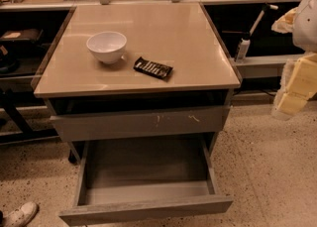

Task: Close middle drawer

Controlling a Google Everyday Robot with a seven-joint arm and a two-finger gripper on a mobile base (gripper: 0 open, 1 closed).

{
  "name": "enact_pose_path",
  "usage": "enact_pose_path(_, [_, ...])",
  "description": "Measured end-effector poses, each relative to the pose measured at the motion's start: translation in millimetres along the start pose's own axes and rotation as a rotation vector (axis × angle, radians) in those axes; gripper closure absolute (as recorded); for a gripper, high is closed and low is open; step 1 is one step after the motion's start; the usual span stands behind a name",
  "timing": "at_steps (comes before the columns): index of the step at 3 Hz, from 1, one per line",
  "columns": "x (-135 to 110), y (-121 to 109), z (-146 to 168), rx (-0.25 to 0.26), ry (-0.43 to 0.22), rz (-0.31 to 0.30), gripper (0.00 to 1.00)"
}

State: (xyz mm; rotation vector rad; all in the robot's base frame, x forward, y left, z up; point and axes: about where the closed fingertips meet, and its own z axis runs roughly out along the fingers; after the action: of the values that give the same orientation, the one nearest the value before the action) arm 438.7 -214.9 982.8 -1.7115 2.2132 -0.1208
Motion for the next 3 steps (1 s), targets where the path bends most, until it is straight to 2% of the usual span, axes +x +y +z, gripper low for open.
enact_pose_path(1, [0.0,0.0,0.0,0.000,0.000,0.000,0.00])
enact_pose_path(2, [0.0,0.0,0.0,0.000,0.000,0.000,0.05])
enact_pose_path(3, [0.0,0.0,0.0,0.000,0.000,0.000,0.24])
